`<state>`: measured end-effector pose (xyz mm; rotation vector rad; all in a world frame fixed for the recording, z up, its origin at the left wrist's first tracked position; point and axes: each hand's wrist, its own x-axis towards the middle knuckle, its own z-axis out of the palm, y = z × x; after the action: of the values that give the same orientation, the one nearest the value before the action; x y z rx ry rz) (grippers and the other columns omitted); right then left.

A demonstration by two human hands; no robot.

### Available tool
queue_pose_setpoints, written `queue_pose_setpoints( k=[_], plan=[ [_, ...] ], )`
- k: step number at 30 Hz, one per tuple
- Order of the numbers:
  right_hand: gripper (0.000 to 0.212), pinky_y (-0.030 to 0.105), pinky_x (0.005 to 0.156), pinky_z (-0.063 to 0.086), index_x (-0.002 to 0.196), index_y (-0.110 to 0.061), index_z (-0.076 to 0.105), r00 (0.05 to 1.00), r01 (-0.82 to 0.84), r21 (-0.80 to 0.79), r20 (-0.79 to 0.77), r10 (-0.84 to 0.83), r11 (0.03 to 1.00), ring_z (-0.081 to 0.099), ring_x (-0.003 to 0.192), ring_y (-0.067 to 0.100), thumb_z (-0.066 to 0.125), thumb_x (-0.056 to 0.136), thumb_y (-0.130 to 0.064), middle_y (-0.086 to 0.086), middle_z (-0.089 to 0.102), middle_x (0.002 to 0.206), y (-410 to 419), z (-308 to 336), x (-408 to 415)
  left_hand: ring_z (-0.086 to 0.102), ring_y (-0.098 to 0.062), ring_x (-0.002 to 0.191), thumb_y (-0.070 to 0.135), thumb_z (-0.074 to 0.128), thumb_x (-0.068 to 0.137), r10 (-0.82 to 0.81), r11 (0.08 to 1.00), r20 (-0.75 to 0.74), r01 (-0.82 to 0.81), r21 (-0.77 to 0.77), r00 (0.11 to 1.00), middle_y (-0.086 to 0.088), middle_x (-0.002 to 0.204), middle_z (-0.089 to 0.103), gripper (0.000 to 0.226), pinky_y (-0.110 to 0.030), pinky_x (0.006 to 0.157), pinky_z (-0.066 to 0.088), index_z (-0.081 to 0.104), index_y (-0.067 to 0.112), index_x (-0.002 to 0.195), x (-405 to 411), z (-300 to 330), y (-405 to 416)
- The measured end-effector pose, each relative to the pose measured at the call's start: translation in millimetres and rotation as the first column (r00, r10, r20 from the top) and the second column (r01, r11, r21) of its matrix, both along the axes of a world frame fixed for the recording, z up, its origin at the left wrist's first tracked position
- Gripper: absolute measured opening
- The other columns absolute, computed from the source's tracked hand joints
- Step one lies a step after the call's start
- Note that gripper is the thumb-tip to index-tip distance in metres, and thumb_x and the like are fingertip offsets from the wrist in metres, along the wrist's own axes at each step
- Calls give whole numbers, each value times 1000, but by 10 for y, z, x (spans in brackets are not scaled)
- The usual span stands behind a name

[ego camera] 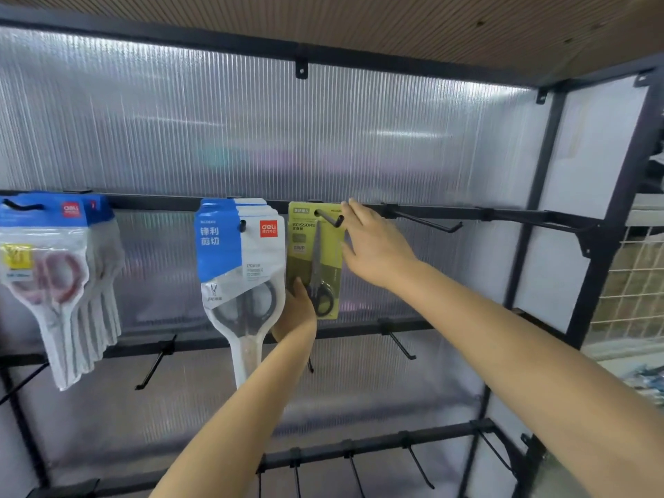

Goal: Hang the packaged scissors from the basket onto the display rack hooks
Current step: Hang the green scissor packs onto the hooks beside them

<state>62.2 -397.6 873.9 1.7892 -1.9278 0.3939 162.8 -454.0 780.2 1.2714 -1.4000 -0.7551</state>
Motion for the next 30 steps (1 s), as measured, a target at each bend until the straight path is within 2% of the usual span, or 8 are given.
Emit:
queue_pose_setpoints(
  k=[5,7,10,13,18,22,27,30],
  plan=[
    [60,35,113,20,149,-4,12,999,26,12,-24,-25,1000,14,144,24,38,99,-24,12,11,157,323,-126,-53,15,-29,144,32,30,102,6,993,311,31,-112,950,-14,157,11,60,-37,114,19,7,3,149,-30,-133,231],
    [60,35,112,20,149,-5,13,998,60,33,-26,-59,998,16,143,24,39,98,-24,12,12,157,484,-175,-100,13,-31,144,28,37,100,-10,969,339,93,-227,941,-19,156,12,60,-41,116,14,14,-1,148,-116,-230,333],
    [59,34,112,21,148,-5,16,995,100,50,0,-100,994,18,143,23,40,98,-24,12,14,157,782,-254,-192,32,-38,134,20,48,97,-47,929,319,159,-333,946,-26,147,32,52,-50,109,30,32,-4,141,-284,-260,598],
    [57,33,111,21,148,-6,18,987,155,47,39,-157,987,19,142,23,40,98,-24,11,17,156,1138,-344,-324,20,-34,143,19,47,98,-119,872,363,272,-407,924,-22,151,26,50,-45,117,16,35,-6,139,-462,-276,905],
    [55,32,111,22,146,-5,23,953,283,74,94,-289,956,26,139,24,41,98,-24,12,26,152,1863,-608,-587,27,-27,140,21,43,99,-368,760,431,534,-370,824,-16,149,34,43,-38,118,9,42,-3,135,-821,-411,1508],
    [55,33,110,25,144,-5,28,886,413,101,185,-425,905,33,135,26,44,94,-22,12,33,148,2537,-971,-824,41,-35,129,24,43,98,-512,650,502,696,-304,698,-21,137,47,44,-39,113,19,47,-7,130,-1131,-710,2117],
    [51,31,107,25,142,-6,32,753,544,187,323,-574,818,35,132,24,44,94,-20,10,37,144,3432,-1691,-997,53,-37,99,18,51,95,-664,516,540,840,-170,517,-20,104,59,22,-39,85,40,56,-3,101,-1354,-1336,2924],
    [49,32,104,30,139,-4,37,673,589,223,397,-624,777,41,127,27,46,93,-18,13,43,140,3883,-2284,-1005,61,-38,97,27,44,93,-699,404,620,912,-69,356,-23,104,64,37,-45,83,52,61,-5,104,-1428,-1864,3326]
  ],
)
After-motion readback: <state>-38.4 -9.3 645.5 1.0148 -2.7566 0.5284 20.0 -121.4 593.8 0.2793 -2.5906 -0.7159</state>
